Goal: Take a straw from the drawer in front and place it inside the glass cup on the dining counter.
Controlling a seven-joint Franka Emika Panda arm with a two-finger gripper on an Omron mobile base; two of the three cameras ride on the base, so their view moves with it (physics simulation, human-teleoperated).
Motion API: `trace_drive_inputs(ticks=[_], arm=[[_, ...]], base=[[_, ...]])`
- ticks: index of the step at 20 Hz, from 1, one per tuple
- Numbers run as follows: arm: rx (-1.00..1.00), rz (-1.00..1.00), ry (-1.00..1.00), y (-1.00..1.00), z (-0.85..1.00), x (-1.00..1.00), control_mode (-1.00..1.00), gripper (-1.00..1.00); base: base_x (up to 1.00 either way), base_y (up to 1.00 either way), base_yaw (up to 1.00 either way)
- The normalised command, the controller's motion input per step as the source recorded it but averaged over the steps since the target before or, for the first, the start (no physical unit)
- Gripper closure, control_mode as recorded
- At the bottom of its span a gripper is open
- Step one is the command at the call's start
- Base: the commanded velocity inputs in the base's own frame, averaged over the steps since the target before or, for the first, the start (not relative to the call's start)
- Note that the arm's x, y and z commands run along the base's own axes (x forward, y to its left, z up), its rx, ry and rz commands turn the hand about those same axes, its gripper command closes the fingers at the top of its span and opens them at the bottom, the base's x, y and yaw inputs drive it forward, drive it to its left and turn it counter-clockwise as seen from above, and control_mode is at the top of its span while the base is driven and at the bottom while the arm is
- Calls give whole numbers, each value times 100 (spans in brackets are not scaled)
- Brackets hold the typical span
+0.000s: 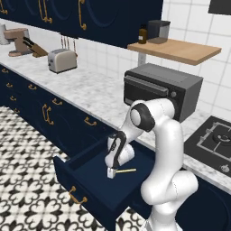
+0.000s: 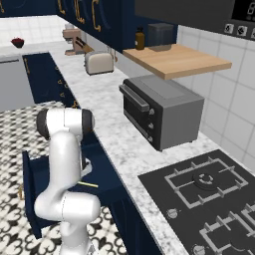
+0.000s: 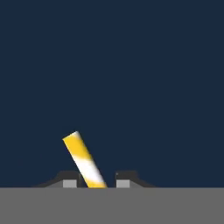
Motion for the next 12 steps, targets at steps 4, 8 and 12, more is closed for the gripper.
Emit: trace_drive_inputs(ticks=[4,8,12], arm=[[0,0,0,0,-6,-4,-100,100],[1,0,-6,14,60,-19,-100,100],[6,0,-13,41,100,-14,-100,100]], base=[[0,0,0],[0,0,0],[0,0,0]])
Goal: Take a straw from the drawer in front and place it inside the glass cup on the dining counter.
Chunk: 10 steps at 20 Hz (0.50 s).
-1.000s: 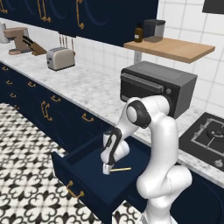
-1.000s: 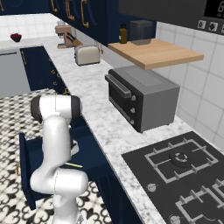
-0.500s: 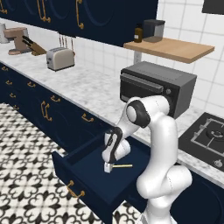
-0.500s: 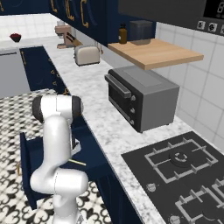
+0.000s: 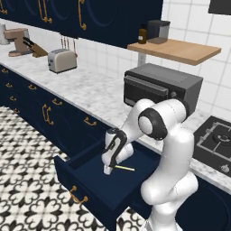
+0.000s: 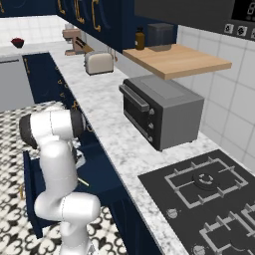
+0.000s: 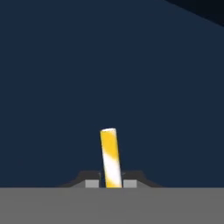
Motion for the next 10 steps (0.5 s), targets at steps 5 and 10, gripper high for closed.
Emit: trace_drive_inputs(ticks=[5,10], arm=[[12,-7,-2,39,100,0,-100,100],[15,-9,0,28,100,0,-100,100]], base=[[0,0,0],[0,0,0]])
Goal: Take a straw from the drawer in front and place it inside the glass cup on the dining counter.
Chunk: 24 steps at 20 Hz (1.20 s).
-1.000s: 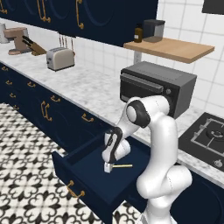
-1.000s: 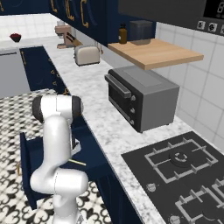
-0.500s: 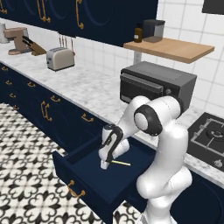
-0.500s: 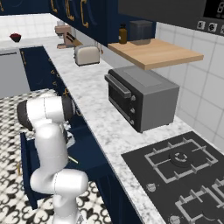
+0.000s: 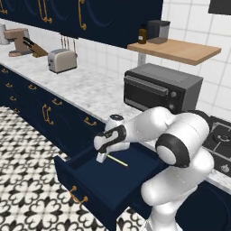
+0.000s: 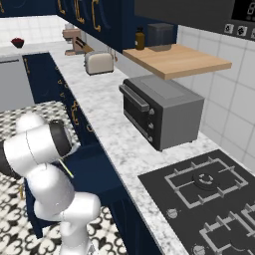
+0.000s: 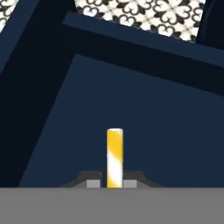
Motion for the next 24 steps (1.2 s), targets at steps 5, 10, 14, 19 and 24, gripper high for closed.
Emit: trace_drive_inputs(ticks=[5,10,14,19,24], arm=[[5,-14,0,3,100,-8,-100,100],[0,-18,0,-1,100,-11,-100,100],[0,-21,0,-12,100,-23,-100,100],[-3,-19,-5,-26,79,-6,-100,100],[0,-17,-2,-42,29,3,-100,100]], base=[[0,0,0],[0,0,0],[0,0,0],[0,0,0],[0,0,0]])
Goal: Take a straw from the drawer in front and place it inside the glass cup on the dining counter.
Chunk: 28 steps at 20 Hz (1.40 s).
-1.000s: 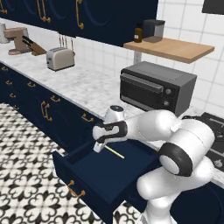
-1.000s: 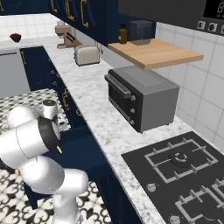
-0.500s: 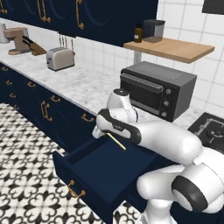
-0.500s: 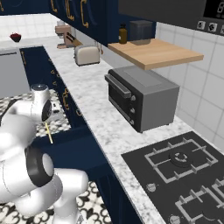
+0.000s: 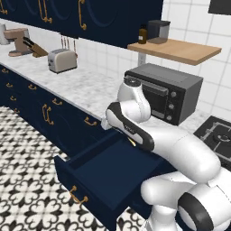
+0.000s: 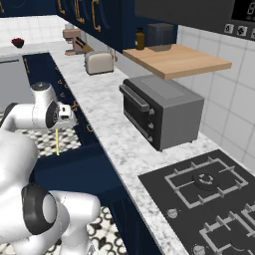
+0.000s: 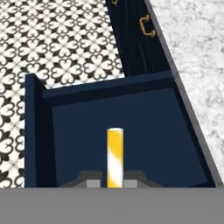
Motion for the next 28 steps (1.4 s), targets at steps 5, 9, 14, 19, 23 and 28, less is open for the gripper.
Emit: trace_drive_inputs(ticks=[5,9,14,19,23,28], arm=[[0,-9,0,-32,0,-1,100,100],[0,0,0,0,0,0,100,100],[0,0,0,0,0,0,100,100],[0,0,0,0,0,0,100,100],[0,0,0,0,0,0,100,100],[0,0,0,0,0,0,100,100]], base=[[-13,-1,-2],[-100,0,-13],[-100,32,1],[-80,80,46],[-25,83,60],[-4,80,62]])
